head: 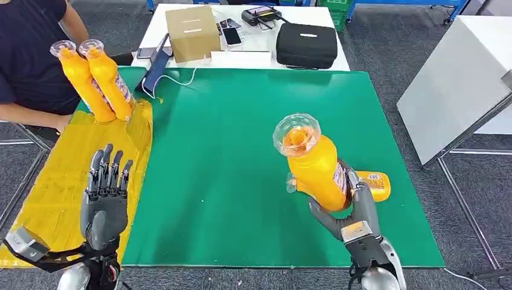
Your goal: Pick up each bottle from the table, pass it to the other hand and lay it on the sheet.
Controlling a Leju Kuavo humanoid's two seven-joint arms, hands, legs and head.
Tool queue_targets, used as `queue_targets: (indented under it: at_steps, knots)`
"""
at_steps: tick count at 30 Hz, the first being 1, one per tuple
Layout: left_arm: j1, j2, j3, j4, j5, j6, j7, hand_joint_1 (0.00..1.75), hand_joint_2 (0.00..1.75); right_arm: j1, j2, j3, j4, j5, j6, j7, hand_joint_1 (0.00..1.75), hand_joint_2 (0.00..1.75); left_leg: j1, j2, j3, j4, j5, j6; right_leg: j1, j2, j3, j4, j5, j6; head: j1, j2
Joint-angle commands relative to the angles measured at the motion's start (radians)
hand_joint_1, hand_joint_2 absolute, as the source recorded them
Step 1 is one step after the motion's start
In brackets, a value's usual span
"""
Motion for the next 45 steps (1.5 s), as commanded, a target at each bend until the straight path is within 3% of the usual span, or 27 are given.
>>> queue_targets:
  at_steps: [1, 7, 13, 24, 45]
  knots:
    - [0.011, -0.029, -0.178, -0.02, -0.041, 0.047, -0.003, 0.0, 1.75, -0.23, 0.117, 0.234, 0.26, 0.133, -0.025, 0.122, 1.75, 1.75, 0.001, 0.007, 0.004, 0.0, -0.001, -0.002, 0.0, 0.01, 0.001, 0.0, 0.001, -0.002, 0.0, 0.0]
    - [-0.029, -0.023, -0.231, -0.007, -0.022, 0.058, 0.021, 0.0, 1.75, -0.359, 0.205, 0.423, 0.495, 0.195, -0.016, 0.192, 1.75, 1.75, 0.001, 0.006, 0.004, -0.001, 0.001, -0.004, 0.001, 0.008, 0.001, 0.002, 0.001, -0.003, -0.001, 0.0]
    - [-0.034, -0.022, -0.261, 0.015, -0.021, 0.049, 0.033, 0.0, 1.75, -0.4, 0.241, 0.558, 0.625, 0.241, -0.004, 0.224, 1.75, 1.75, 0.001, 0.003, 0.004, -0.001, 0.001, -0.003, 0.001, 0.006, 0.001, 0.003, 0.0, -0.002, 0.0, 0.0]
    - [-0.04, -0.021, -0.29, 0.049, -0.054, 0.081, 0.038, 0.0, 1.75, -0.404, 0.249, 0.671, 0.686, 0.283, 0.027, 0.217, 1.75, 1.75, 0.001, 0.0, 0.002, -0.001, 0.002, -0.003, 0.0, 0.002, 0.0, 0.002, 0.0, -0.002, 0.0, 0.0]
    - [-0.041, -0.018, -0.285, 0.054, -0.059, 0.088, 0.044, 0.0, 1.75, -0.408, 0.244, 0.693, 0.682, 0.304, 0.027, 0.213, 1.75, 1.75, 0.001, -0.001, 0.002, -0.001, 0.002, -0.003, 0.0, 0.002, 0.0, 0.003, -0.001, -0.002, 0.0, 0.0]
